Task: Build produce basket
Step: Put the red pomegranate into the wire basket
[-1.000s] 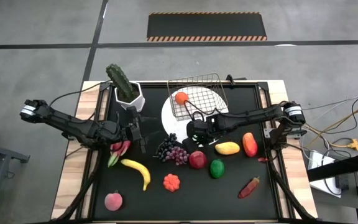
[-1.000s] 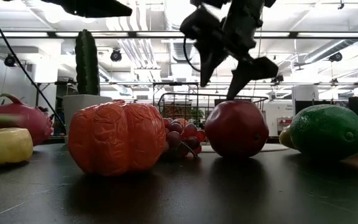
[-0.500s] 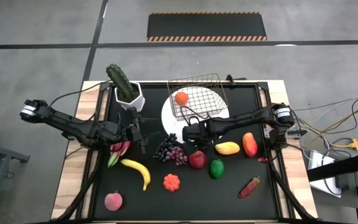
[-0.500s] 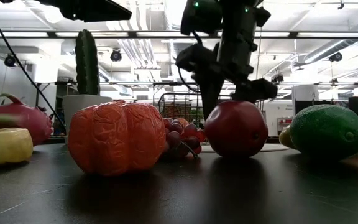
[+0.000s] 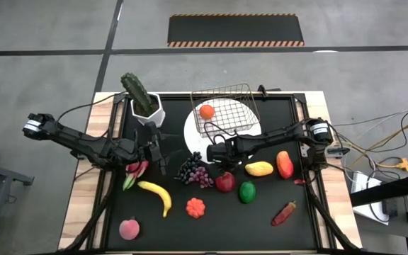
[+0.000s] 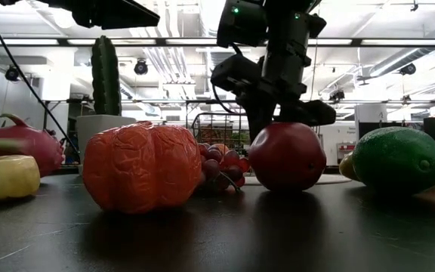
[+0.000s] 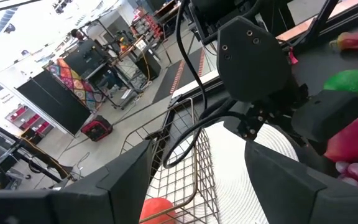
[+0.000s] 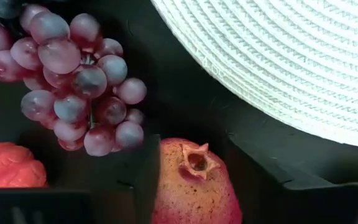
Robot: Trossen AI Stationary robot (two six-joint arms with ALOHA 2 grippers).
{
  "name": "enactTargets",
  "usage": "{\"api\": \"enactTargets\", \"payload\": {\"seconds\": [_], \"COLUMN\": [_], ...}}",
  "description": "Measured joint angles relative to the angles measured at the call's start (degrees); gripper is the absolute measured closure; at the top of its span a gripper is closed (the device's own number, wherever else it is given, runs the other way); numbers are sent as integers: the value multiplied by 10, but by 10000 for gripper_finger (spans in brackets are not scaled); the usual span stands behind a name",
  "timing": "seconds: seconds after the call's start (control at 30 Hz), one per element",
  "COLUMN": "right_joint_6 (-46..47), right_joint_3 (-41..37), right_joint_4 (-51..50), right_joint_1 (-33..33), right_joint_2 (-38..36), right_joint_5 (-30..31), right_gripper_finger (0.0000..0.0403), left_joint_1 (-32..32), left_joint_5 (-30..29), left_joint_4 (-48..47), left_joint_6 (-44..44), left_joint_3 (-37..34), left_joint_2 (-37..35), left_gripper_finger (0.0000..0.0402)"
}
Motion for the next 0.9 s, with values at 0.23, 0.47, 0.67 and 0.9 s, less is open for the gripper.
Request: {"api": "enactTargets", "payload": {"seconds": [0.23, 0.47, 0.67, 0.9], "right_joint_6": [-5, -17, -69, -122], "right_joint_3": [0, 1, 11, 10], "right_joint_4": [14, 13, 14, 11], "right_joint_1": [1, 3, 12, 46], "right_joint_2": [0, -4, -23, -62], "right_joint_5": [-1, 5, 34, 108], "right_gripper_finger": [355, 394, 394, 394], "left_joint_1": [0, 0, 0, 0], "left_joint_5": [-2, -2, -12, -19], "left_joint_4": [0, 0, 0, 0], "left_joint_6": [0, 0, 0, 0], "left_joint_3": [0, 0, -1, -2], "left_joint_2": [0, 0, 0, 0], "left_gripper_finger": [162, 162, 162, 162]}}
